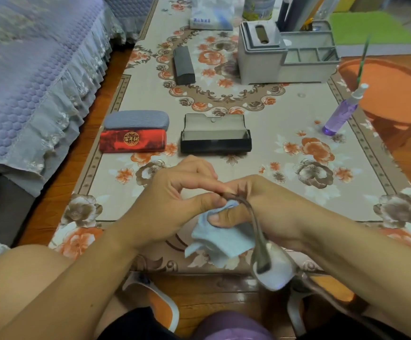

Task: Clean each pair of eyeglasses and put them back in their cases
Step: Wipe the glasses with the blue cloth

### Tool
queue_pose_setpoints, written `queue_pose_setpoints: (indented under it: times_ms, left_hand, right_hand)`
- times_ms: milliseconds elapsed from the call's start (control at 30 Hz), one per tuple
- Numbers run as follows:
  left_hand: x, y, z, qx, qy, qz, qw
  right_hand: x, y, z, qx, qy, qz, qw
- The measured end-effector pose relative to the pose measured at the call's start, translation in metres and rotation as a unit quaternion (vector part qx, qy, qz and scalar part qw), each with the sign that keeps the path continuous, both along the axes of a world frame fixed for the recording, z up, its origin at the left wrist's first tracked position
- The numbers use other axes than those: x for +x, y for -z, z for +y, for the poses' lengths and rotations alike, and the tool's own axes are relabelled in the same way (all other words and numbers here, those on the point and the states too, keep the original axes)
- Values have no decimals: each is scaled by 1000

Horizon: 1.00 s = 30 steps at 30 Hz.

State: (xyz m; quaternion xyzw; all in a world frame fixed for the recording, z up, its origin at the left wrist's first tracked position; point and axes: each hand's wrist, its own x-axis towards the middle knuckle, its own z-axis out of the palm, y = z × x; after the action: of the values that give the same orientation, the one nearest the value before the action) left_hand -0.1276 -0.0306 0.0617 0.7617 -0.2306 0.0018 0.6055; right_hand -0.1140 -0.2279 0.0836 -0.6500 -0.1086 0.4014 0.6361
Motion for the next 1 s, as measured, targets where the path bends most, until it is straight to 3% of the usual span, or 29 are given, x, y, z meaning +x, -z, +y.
queue_pose_setpoints:
  times_ms: [100, 400, 667, 833, 1000]
  left_hand:
    - [2, -4, 4, 83, -28, -70, 994]
    - [0, 0, 0, 202, -148, -229, 941]
    - [-4, 4, -3, 105, -126, -75, 984]
    - [-4, 6, -9, 67, -139, -45, 987]
    - [1, 6, -13, -1, -145, -5, 989]
  right_hand:
    - [5, 3, -4, -19, 14, -10, 1000]
    - [9, 3, -2, 82, 59, 6, 995]
    - [13, -2, 0, 135, 45, -40, 989]
    - [10, 1, 2, 130, 56, -49, 989]
    - [7, 2, 5, 138, 101, -1, 985]
